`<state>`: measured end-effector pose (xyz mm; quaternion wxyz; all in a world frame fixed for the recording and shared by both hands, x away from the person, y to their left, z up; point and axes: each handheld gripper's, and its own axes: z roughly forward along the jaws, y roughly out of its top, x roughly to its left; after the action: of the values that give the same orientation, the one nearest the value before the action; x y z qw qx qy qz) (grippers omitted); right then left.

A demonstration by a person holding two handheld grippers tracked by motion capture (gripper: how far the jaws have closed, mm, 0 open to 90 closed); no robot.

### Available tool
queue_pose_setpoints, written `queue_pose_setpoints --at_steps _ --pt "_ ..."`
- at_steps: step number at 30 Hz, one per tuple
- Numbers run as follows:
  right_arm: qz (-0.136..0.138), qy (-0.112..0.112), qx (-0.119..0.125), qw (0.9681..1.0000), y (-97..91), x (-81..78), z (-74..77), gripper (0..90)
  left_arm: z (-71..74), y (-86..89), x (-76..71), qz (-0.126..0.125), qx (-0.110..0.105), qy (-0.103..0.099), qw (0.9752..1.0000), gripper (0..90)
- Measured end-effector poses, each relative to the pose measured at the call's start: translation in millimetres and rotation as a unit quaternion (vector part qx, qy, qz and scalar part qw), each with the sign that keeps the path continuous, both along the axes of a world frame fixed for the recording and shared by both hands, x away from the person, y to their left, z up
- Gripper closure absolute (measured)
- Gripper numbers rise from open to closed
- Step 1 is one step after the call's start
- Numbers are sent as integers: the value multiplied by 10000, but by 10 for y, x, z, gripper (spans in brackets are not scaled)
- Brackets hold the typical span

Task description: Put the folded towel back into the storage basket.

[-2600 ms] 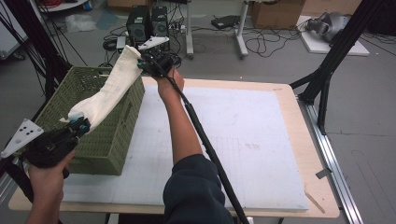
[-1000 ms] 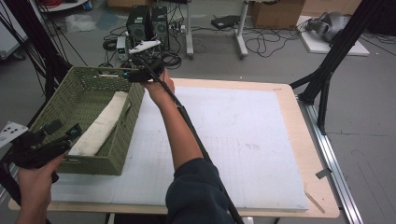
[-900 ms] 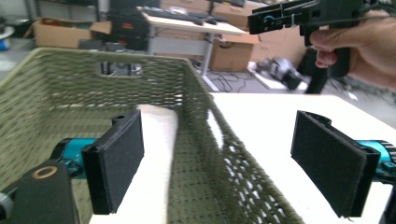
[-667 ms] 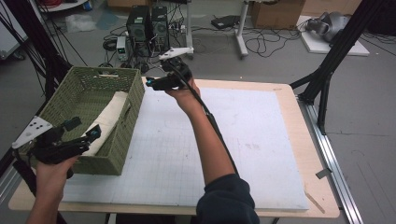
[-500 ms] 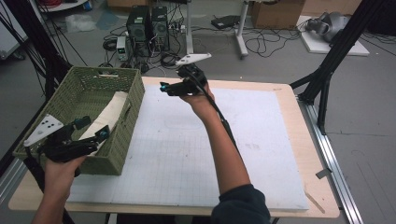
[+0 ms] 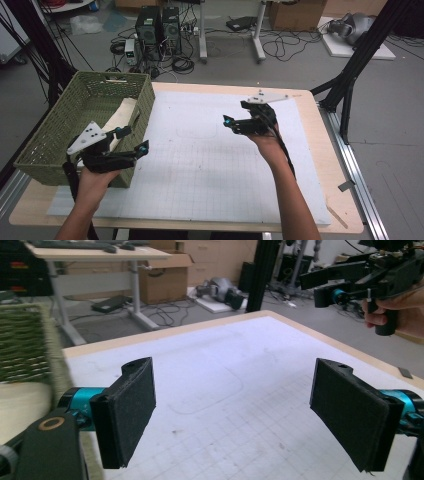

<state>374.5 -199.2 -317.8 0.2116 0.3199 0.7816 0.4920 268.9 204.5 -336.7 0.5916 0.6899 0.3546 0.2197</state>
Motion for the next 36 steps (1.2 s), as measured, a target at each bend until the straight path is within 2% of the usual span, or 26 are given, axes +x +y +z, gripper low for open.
queue_pose_setpoints --at_steps 6,7,10,15,17,21,27,29,30,32,34,36 --pt "-279 -77 53 9996 -391 -272 -138 173 -83 -243 32 -408 -11 -81 9991 184" --pt "-369 -76 101 9992 -465 -321 -162 173 -103 -285 38 -452 -1 -72 9990 184" --pt "-569 -143 47 9983 -621 -429 -211 173 -159 -389 56 -540 64 -81 9985 185" --pt "-832 -255 -87 9962 -820 -594 -281 173 -279 -556 82 -771 7 -228 9968 183" --pt "-949 -289 -157 9949 -893 -674 -323 173 -344 -616 102 -852 61 -274 9960 185" --pt "-1106 -355 -218 9930 -1000 -804 -417 173 -487 -697 172 -1105 64 -151 9937 184" --pt "-1314 -413 -243 9902 -1134 -964 -599 173 -639 -801 222 -1010 329 -65 9943 192" --pt "-1389 -399 -155 9894 -1173 -1018 -669 173 -674 -812 229 -1067 243 -1 9940 194" --pt "-1424 -400 -126 9889 -1191 -1046 -708 173 -700 -816 230 -1131 90 57 9935 194" --pt "-1406 -334 -195 9893 -1217 -1093 -784 173 -732 -829 235 -1090 -12 68 9940 194" --pt "-1431 -284 -288 9889 -1255 -1116 -826 173 -762 -844 242 -1080 -30 66 9941 187" --pt "-1471 -246 -175 9887 -1290 -1123 -847 173 -792 -859 244 -1024 0 53 9947 181"
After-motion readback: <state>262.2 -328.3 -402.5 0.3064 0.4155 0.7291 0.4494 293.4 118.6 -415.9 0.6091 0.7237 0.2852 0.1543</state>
